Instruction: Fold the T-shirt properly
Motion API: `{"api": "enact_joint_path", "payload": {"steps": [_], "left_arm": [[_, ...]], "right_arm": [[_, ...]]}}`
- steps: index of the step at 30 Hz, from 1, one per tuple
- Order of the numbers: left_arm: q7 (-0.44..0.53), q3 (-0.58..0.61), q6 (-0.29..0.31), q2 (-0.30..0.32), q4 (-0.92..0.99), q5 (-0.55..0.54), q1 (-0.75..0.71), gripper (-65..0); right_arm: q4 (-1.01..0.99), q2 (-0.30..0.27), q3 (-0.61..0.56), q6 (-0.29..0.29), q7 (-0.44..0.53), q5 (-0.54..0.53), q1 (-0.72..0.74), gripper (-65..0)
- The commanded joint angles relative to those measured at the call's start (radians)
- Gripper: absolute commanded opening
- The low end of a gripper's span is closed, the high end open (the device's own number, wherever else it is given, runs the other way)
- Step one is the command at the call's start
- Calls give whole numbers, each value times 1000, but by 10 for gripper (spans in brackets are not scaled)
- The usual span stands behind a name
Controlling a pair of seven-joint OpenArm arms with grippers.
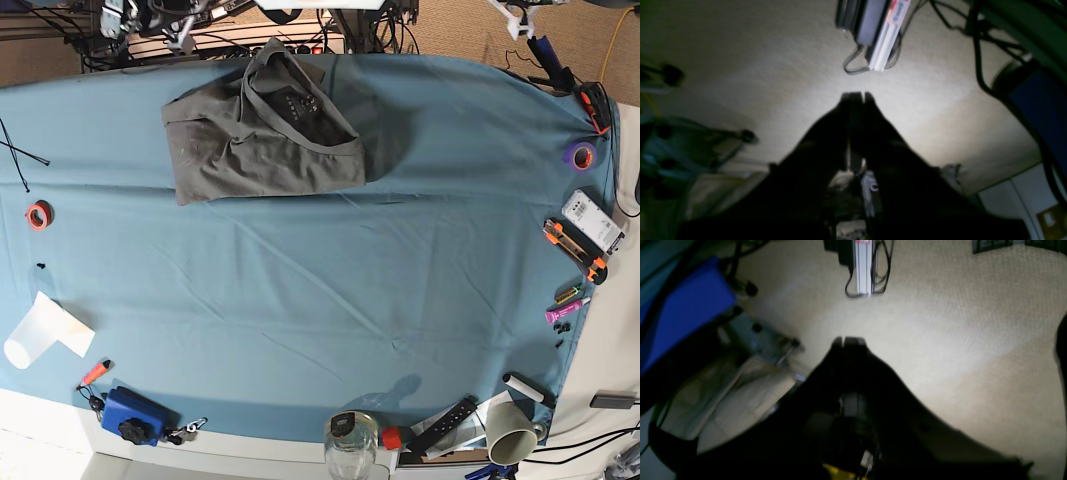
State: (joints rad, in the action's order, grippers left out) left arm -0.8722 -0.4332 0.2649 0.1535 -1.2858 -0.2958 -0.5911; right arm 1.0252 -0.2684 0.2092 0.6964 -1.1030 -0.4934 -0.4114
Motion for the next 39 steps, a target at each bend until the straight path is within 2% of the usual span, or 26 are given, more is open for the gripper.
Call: {"api": "enact_joint_path", "payload": {"steps": [1, 5, 13, 17, 22, 24, 26, 39], "left_arm": [[23, -2, 13, 6, 37, 7, 13, -650], [146, -2, 25, 2, 217, 83, 94, -650], [530, -2, 16, -19, 498, 233, 195, -650], [691, -2, -36, -44, 617, 263, 229, -650], [830, -2, -43, -91, 698, 315, 269, -650], [841, -2, -42, -109, 698, 327, 277, -650], [846, -2, -42, -119, 697, 326, 281, -650], [848, -2, -43, -122, 687, 326, 290, -650]], "right_arm": [[-21, -14, -8, 2, 23, 19, 11, -650], [-135, -14, -69, 2, 200, 131, 82, -650], [-317, -14, -238, -8, 580, 361, 182, -650], [-379, -13, -327, -140, 764, 395, 198, -650], [-436, -11, -431, -311, 950, 416, 198, -650], [-440, -11, -461, -362, 967, 416, 198, -650], [-440, -11, -480, -388, 968, 416, 198, -650], [-436, -11, -483, -390, 969, 415, 199, -650]]}}
